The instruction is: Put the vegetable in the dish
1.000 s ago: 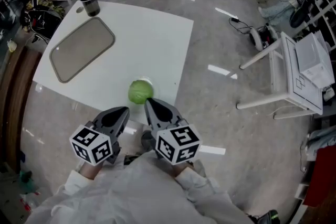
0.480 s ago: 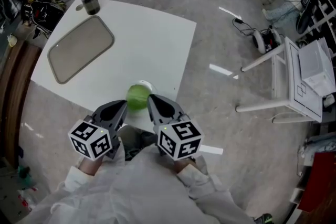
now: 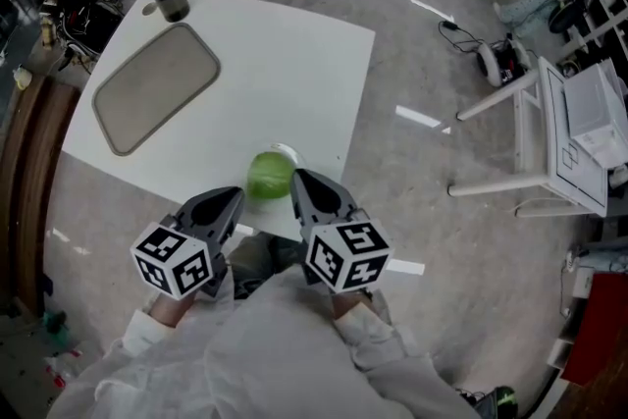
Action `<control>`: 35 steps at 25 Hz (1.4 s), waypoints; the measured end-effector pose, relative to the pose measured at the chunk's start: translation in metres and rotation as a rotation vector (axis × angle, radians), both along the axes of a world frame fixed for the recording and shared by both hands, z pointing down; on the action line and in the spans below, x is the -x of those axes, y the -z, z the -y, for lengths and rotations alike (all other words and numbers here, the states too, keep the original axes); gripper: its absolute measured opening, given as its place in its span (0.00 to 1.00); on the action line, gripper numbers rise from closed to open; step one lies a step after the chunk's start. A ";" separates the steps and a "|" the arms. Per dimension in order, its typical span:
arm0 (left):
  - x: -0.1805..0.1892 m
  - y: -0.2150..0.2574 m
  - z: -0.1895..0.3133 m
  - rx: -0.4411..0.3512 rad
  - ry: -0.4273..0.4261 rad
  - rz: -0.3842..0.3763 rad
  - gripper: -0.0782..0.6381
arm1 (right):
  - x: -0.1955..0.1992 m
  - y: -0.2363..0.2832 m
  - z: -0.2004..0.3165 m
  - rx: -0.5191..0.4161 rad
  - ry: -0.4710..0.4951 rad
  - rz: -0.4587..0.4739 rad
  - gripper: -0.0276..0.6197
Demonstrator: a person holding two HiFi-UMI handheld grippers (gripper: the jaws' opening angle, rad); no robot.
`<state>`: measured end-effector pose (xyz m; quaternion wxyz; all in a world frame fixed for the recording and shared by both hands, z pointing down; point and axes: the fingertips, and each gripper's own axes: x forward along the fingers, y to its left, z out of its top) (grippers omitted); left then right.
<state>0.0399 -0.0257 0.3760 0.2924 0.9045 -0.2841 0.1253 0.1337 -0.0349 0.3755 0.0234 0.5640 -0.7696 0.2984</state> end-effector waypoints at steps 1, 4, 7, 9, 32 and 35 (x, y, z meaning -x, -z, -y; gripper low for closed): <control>0.003 0.001 0.000 0.001 -0.003 0.003 0.12 | 0.002 0.000 -0.001 0.005 -0.005 0.002 0.06; 0.010 0.001 0.002 0.017 -0.010 -0.004 0.12 | 0.012 0.001 -0.007 0.014 0.000 0.006 0.06; 0.008 0.002 0.003 0.042 -0.024 -0.034 0.12 | 0.016 -0.001 -0.011 0.024 0.008 -0.001 0.06; 0.006 0.004 0.003 0.046 -0.032 -0.042 0.12 | 0.016 -0.001 -0.013 0.028 0.014 -0.014 0.06; 0.019 -0.052 0.018 0.219 -0.023 0.003 0.12 | 0.017 -0.039 -0.005 0.133 0.004 -0.004 0.07; 0.022 -0.064 0.022 0.238 -0.012 0.033 0.12 | 0.018 -0.049 -0.005 0.157 0.006 0.010 0.07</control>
